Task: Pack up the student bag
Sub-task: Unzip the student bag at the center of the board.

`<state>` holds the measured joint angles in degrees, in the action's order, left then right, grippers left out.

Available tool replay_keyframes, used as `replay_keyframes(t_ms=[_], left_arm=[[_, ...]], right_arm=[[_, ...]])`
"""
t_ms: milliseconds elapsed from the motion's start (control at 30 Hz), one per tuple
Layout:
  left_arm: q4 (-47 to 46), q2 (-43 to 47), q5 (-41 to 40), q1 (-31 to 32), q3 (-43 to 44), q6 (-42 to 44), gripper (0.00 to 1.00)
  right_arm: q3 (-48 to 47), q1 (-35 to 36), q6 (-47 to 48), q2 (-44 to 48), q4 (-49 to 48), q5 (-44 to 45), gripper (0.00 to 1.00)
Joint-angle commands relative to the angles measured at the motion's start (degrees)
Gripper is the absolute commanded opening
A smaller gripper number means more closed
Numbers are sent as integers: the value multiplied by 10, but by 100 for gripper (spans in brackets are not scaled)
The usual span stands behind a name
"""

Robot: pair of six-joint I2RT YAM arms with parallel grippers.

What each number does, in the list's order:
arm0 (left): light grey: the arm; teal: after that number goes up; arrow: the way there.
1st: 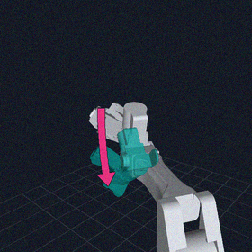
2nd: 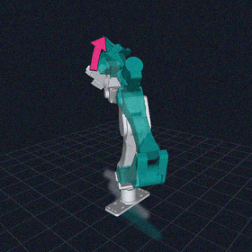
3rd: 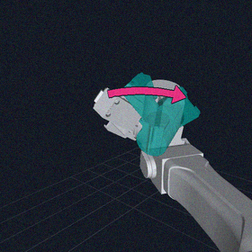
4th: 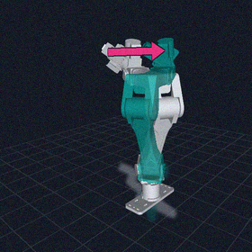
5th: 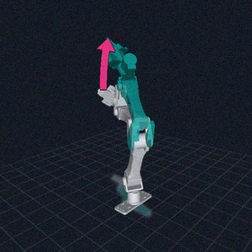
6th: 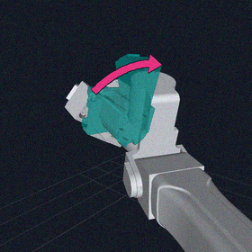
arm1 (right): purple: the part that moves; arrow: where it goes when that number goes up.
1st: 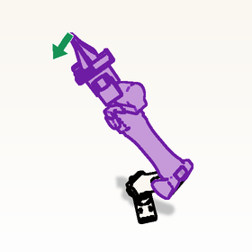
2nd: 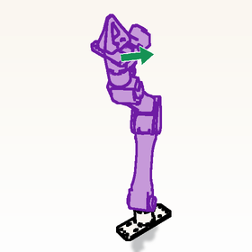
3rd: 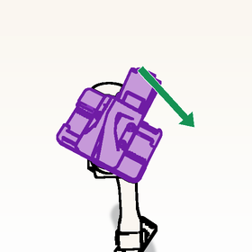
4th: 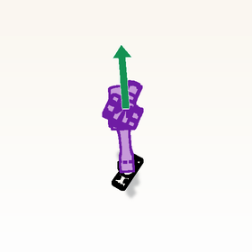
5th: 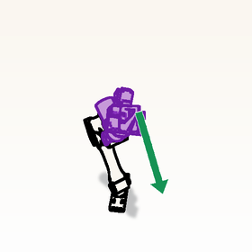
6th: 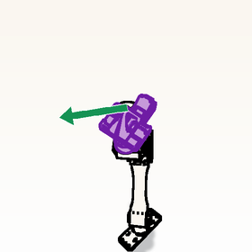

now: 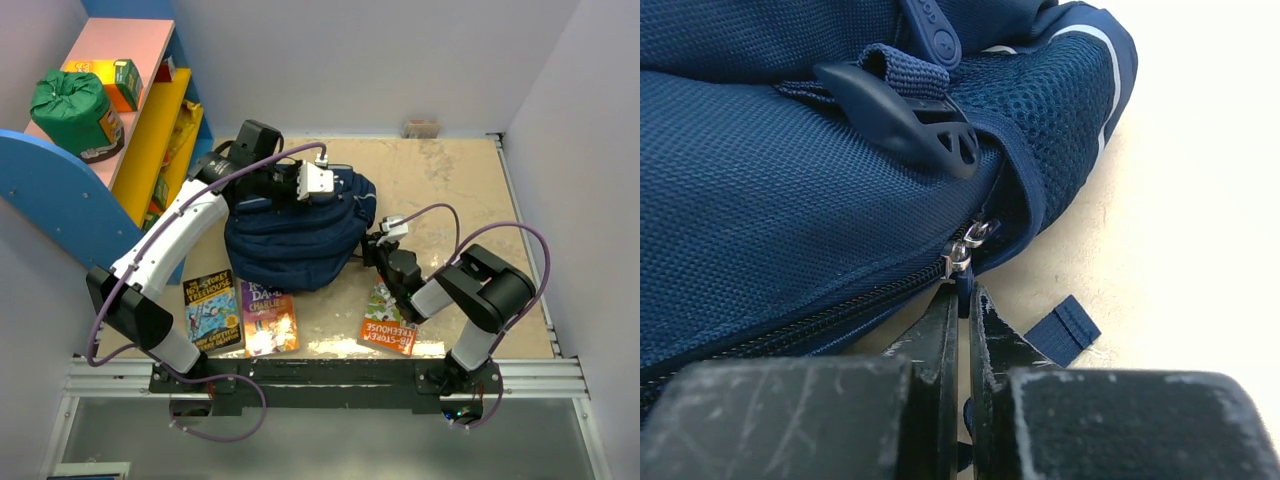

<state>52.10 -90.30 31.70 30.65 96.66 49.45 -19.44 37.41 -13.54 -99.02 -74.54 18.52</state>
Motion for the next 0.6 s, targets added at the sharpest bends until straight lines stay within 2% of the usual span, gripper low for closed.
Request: replay_keyframes(t_ms=[0, 200, 300, 400, 467, 567], left_arm=[[-49, 42, 32, -1, 20, 4, 0], [-88, 40, 17, -1, -9, -27, 0], [-111, 30, 13, 0, -26, -42, 0], [-116, 19, 19, 1, -34, -50, 0], [-127, 15, 20, 3, -44, -55, 0], [-146, 12, 21, 5, -53, -61, 0]], right_arm=[[-9, 12, 13, 12, -89, 22, 0], [6, 18, 10, 44, -73, 33, 0], [9, 22, 10, 89, -23, 45, 0], [16, 28, 9, 174, 46, 67, 0], [6, 33, 7, 242, 133, 71, 0], [-3, 45, 4, 290, 212, 67, 0]])
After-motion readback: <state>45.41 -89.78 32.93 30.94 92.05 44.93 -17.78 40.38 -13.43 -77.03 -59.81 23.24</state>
